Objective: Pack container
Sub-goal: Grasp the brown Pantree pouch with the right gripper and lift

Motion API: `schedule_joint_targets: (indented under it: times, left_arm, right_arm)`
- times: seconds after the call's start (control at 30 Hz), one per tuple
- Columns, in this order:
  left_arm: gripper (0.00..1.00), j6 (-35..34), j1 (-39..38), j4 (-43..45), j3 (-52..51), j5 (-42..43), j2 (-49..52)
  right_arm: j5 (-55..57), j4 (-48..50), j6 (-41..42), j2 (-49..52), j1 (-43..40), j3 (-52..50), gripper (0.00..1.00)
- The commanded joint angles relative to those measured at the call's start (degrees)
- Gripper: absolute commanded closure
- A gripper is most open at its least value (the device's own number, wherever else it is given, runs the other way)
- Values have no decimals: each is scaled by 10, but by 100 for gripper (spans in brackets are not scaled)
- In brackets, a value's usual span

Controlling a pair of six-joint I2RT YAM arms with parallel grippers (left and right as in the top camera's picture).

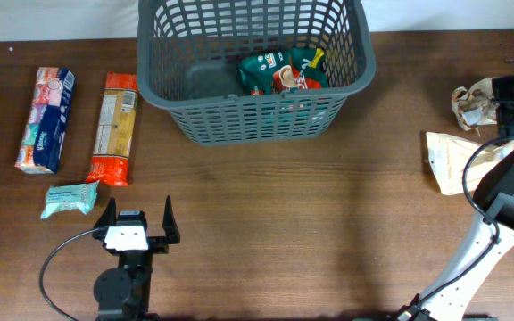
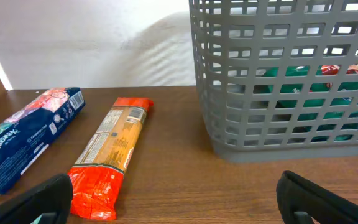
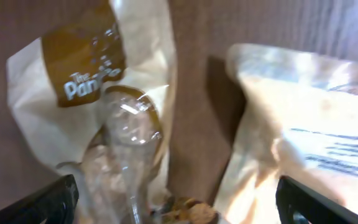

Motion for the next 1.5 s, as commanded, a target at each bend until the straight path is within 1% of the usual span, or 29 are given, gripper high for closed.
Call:
schedule_joint_targets:
  times: [0.0, 0.2, 0.5, 0.77, 1.23, 1.27, 1.3, 1.4, 1.43, 1.47]
  left_arm:
    - [1, -2, 3, 0, -3, 6, -5]
    - [1, -2, 3, 0, -3, 6, -5]
    - [1, -2, 3, 0, -3, 6, -5]
    - [1, -2, 3, 0, -3, 6, -5]
    - [1, -2, 3, 0, -3, 6, -5]
    - [1, -2, 3, 0, -3, 6, -5]
    - [1, -2, 3, 0, -3, 6, -5]
    - [1, -2, 3, 0, -3, 6, -5]
    - [1, -2, 3, 0, -3, 6, -5]
    - [1, -2, 3, 0, -3, 6, -5]
  right_arm:
    - [51, -11, 3, 12, -2, 1, 1]
    - [38, 12, -16, 12, -1, 1, 1]
    - [17, 60, -16, 20, 23, 1, 1]
    - [-14, 76, -16, 57, 43, 1, 1]
    - [-14, 91, -41, 69, 42, 1, 1]
    - [-13, 91, -43, 70, 42, 1, 3]
    - [-13, 91, -44, 71, 42, 1, 16]
    - [-20, 93, -57, 75, 42, 1, 69]
    - [-22, 92, -58, 76, 42, 1, 84]
    - [-22, 92, -58, 76, 42, 1, 95]
